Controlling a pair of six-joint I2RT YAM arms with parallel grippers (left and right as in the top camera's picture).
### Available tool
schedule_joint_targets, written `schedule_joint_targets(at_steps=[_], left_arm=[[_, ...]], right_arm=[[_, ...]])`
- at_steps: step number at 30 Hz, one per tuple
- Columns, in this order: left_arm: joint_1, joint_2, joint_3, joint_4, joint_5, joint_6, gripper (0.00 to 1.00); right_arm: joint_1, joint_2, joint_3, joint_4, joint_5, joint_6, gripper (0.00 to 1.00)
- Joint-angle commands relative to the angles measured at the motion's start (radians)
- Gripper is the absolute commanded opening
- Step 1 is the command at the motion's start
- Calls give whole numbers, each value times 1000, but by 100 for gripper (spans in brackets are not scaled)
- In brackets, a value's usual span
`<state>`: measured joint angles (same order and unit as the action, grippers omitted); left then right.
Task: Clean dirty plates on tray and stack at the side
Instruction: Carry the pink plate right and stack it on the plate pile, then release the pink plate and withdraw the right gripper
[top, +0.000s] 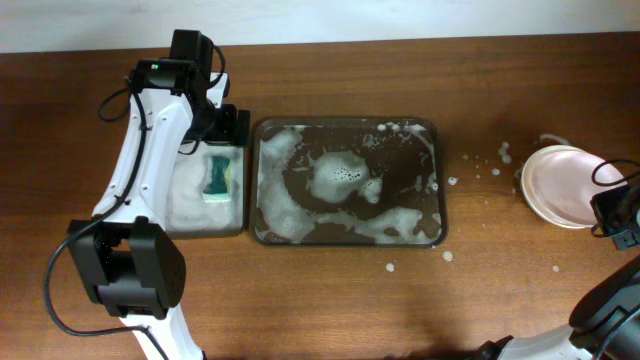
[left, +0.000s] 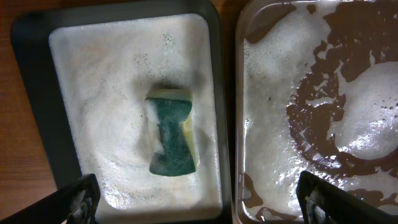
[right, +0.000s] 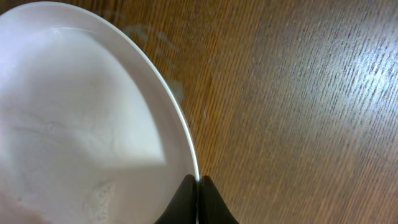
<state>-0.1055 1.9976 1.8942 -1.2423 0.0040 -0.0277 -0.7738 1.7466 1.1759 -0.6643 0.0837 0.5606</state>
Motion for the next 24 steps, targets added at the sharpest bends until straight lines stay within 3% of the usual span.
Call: schedule_joint_targets(at_steps=[1,2,3,8,12,17,18,19,24], left_arm=[[2,-18,12,-1,11,-3,99],[2,-18,12,-1,11,-3,99],[2,-18,12,-1,11,-3,99],[2,-18,12,-1,11,-3,99],[2,-18,12,-1,11,-3,99],[2,-18,12,-1,11,-3,99],[2,-18,12,-1,11,-3,99],[2,-18,12,-1,11,-3,99],[2,-18,12,-1,11,-3,99]], right_arm=[[2,8,2,34,-77,-56,14],[2,8,2,66,-182,-134,34],[2,8,3,77,-245,-161,41],[2,-26,56,20,-351,-169,47],[49,-174,188,-137,-692,-371,60],[231,-412,263,-345,-715,-502,63],[257,-465,263,-361,-716,-501,72],[285,-536,263,-385,-716,-501,98],[324,-727,263,-506,-716,-501,98]])
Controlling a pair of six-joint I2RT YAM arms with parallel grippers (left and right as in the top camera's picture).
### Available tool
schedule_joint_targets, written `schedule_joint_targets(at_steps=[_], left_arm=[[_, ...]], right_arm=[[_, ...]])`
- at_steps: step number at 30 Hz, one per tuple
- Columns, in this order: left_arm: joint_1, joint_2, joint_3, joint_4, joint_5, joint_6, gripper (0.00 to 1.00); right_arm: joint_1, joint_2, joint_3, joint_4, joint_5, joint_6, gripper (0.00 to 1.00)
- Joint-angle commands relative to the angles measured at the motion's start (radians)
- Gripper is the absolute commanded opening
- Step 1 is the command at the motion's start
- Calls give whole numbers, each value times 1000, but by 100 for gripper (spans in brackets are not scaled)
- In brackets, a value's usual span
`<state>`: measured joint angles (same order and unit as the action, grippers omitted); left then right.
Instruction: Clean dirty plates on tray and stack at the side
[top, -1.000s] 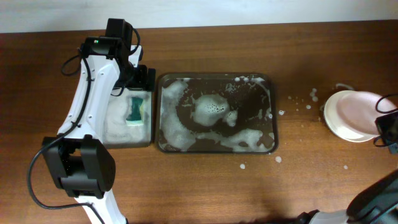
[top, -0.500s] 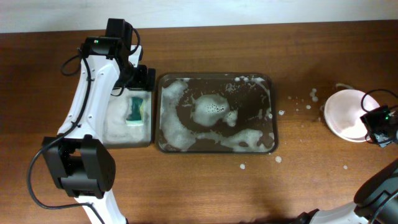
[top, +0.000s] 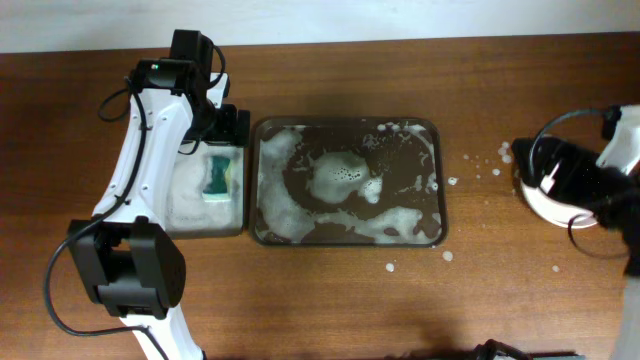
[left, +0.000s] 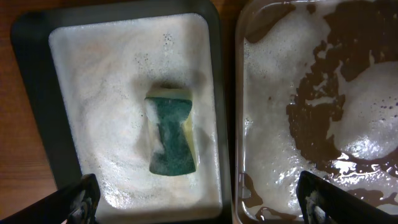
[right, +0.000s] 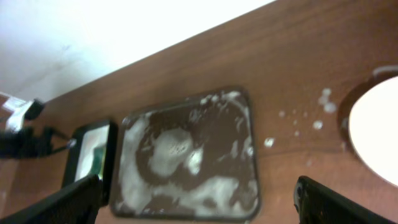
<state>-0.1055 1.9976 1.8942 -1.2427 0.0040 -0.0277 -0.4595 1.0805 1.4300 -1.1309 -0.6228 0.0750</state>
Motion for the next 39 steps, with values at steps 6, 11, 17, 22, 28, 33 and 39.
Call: schedule_joint_targets(at_steps=[6,11,17,22,28,33,39], left_arm=[[2,-18,12,0,11,-3,99],[2,-18,12,0,11,-3,99],[2,-18,12,0,11,-3,99],[2,-18,12,0,11,-3,99],[2,-18,12,0,11,-2,99],[2,-18,12,0,11,-3,99],[2,-18,12,0,11,-2,99]], right_arm=[[10,-104,9,-50,27,-88,98],[12,-120,-2,-45,17,-278,98],[279,-363,-344,399,134,-329,98],[446,-618,-720,775,239,-328,98],[481,-883,-1130,1111,260,-321,98],[546,-1021,-1287,1186,367,-295,98],[558,-1077,-1398,1221,388,-295,98]])
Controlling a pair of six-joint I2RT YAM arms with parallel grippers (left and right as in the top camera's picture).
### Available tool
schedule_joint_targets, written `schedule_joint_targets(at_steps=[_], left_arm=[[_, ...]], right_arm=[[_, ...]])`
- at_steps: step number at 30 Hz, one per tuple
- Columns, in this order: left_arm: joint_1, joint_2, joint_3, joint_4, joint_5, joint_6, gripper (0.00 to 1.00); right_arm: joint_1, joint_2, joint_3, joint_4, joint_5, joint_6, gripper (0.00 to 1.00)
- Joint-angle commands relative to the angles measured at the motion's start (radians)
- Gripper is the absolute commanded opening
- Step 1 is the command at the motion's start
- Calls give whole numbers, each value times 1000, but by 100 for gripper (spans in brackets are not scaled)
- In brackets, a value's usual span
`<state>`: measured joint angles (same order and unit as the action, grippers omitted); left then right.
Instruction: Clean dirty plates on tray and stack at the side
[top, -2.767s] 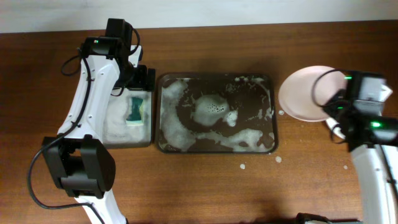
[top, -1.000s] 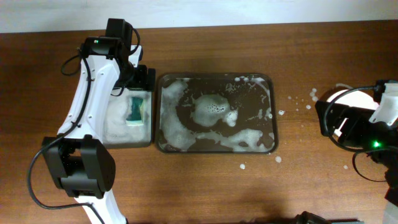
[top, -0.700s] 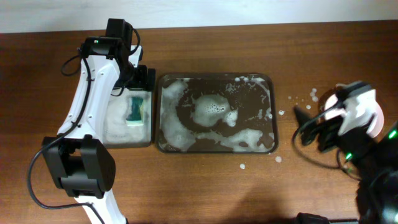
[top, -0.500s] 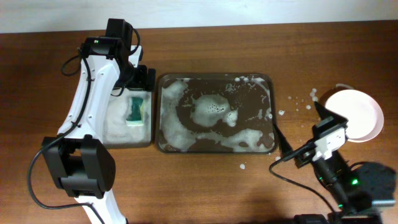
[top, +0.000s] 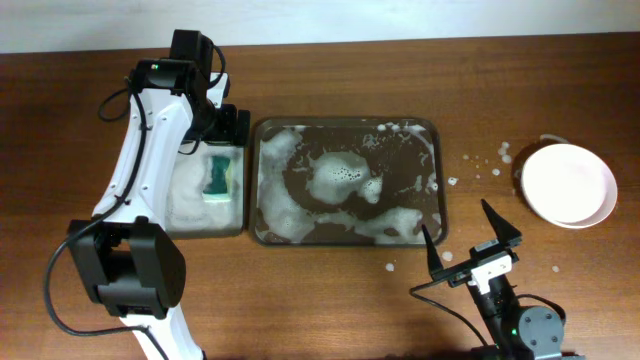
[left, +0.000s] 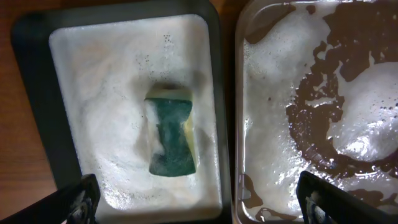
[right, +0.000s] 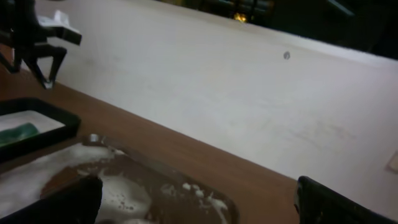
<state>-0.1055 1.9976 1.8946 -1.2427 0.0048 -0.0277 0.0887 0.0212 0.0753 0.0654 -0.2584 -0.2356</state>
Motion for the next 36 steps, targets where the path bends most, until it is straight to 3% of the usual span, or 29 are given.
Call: schedule_joint_targets(at_steps=[1,4,7,27,28,32,36], left_arm=[[2,-18,12,0,10,-2,99],[2,-18,12,0,10,-3,99],[2,-18,12,0,10,-3,99],[3,-33,12,35,-1,-2,99],[2,-45,9,63,-5,-2,99],[-13,-230,-176,429,19,-2,99],[-11,-553,-616,819,29,-2,99]], right_arm=[[10,-18,-64,44,20,15,98],[10,-18,-70,14,23,15,98],[10,-7,-70,-122,19,29,98],[10,5,-70,-122,21,34,98],[10,5,-70,-122,20,34,98],[10,5,-70,-122,21,34,98],[10,5,-70,-122,21,34,98]])
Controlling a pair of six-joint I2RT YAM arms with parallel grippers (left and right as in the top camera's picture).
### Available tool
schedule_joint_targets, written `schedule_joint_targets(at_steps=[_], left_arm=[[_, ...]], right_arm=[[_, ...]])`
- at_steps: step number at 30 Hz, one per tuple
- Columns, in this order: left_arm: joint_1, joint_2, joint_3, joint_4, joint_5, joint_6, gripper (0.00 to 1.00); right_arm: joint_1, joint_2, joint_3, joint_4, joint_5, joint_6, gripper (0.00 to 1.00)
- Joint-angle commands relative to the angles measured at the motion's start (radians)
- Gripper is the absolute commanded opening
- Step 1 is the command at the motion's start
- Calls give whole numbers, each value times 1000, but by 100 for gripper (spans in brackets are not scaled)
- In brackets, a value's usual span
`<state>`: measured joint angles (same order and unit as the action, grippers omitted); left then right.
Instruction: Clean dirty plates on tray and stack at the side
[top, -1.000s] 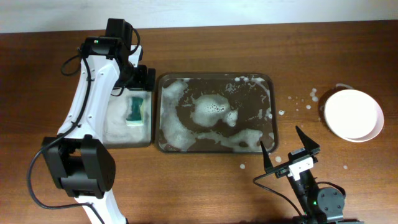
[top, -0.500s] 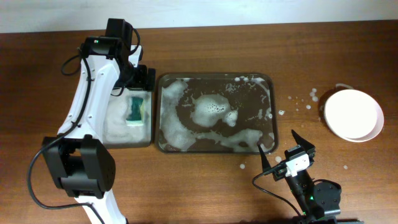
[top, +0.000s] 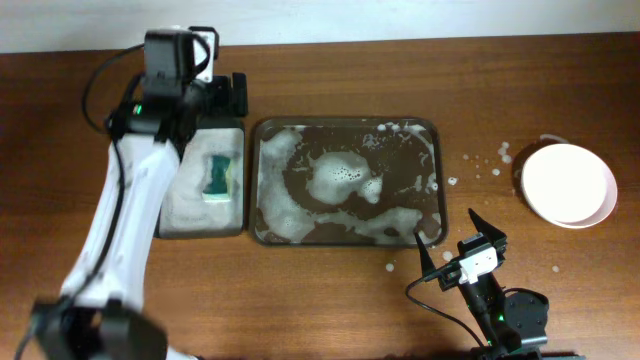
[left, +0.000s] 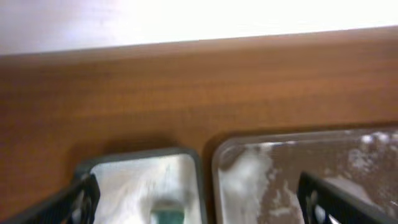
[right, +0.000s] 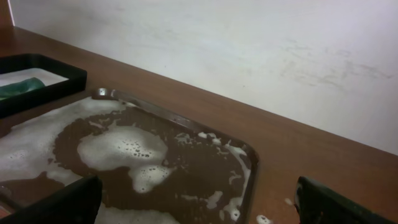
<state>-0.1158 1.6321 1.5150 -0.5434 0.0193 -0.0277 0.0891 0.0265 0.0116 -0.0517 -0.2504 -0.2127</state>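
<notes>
The big tray (top: 437, 180) holds brown water and white foam; the right wrist view shows it too (right: 245, 155). Pale pink plates (top: 568, 185) sit stacked on the table at the far right. A green sponge (top: 220, 176) lies in the foamy small black tray (top: 200, 228). My left gripper (top: 225, 98) is open, raised over that tray's far end, and nothing is between its fingers (left: 84, 200). My right gripper (top: 452, 240) is open and empty near the front edge, facing the big tray.
Foam drops (top: 497, 160) dot the wood between the big tray and the plates, with more near the tray's front right corner (top: 390, 267). A white wall (right: 249, 50) runs behind the table's far edge. The left arm (top: 120, 220) stretches over the table's left side.
My left gripper has risen and tilted from looking straight down at the sponge. It now faces the far table edge and wall. My right gripper has shifted slightly and looks lower onto the big tray.
My right gripper was shut on the rim of a plate at the right-hand stack. It was then open above the plates, then open at the table's front with the plate left on the stack. My left gripper stayed open over the sponge until its lift now.
</notes>
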Motion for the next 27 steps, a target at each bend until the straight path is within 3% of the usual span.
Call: schedule_joint_targets(at_steps=[1,5,11,20,27], left_arm=[[0,-272,-346,200,15,-2,99],[62,-731,-855,473,15,-2,99],[138,-1254,-1307,578,22,-1,99],[138,-1489,-1506,688,19,48,99],[139,-1627,-1507,502,19,112,99]], right_arm=[[10,0,-6,-5,13,11,98],[10,0,-6,-5,12,11,98],[10,0,-6,-5,13,11,99],[10,0,-6,-5,13,11,98],[10,0,-6,-5,13,11,98]])
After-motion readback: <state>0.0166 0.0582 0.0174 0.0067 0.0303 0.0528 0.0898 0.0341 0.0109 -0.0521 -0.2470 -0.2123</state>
